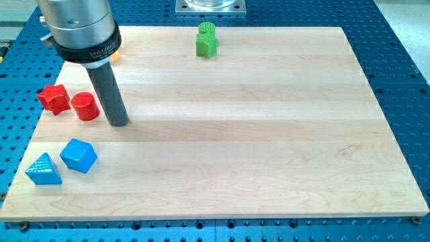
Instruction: Push the red circle slightly up
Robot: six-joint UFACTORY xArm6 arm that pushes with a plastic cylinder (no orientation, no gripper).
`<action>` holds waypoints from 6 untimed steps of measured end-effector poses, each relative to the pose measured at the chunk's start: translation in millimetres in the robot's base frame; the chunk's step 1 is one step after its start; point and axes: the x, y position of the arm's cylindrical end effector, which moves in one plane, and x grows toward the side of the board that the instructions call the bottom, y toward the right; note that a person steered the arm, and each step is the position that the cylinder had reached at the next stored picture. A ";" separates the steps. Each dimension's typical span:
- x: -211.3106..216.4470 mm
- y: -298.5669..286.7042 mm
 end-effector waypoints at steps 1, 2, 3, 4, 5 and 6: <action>0.0 0.0; -0.7 -5.5; 9.4 -45.6; 9.3 -70.1; -20.6 -44.0; -41.2 -15.2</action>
